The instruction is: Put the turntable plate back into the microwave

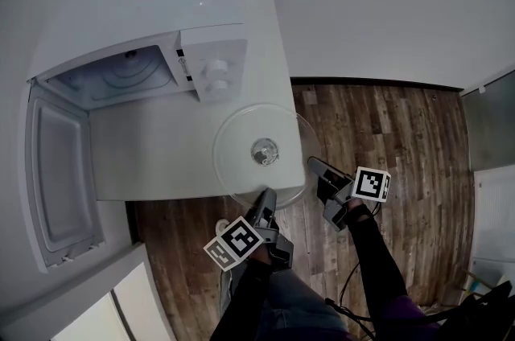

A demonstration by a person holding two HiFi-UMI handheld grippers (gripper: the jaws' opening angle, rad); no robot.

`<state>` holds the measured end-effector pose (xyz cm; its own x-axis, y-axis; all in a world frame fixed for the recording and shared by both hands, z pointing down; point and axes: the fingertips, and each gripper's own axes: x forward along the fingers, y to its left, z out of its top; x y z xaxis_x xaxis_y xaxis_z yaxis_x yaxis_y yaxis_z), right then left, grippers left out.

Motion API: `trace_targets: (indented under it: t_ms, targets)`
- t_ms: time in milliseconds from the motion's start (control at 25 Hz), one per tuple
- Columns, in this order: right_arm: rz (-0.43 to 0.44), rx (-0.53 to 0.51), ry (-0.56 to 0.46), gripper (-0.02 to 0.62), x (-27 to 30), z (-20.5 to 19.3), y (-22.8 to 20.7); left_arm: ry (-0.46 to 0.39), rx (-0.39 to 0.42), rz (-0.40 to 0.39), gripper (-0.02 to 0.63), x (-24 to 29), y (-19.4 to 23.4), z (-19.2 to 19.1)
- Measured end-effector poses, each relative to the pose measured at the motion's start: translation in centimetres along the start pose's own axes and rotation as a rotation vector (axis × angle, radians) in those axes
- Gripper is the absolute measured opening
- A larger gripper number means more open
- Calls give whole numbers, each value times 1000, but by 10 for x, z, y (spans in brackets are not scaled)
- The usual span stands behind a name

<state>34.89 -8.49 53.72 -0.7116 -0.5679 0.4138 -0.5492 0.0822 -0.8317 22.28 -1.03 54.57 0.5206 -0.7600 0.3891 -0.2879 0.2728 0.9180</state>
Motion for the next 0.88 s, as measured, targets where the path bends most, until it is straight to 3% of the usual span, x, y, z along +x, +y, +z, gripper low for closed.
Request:
trace_targets:
  t_ms: [160,680,880]
  targets:
    - [-23,69,-9,74,-4,0,-6,-6,-72,-30,83,2,-1,0]
    - [41,110,-51,54,-5,1,-1,-40,-100,-61,64,-5,-5,2]
    - [46,93,-54,52,-6,5,5,-82,-136,-142,44,-7,-13,8]
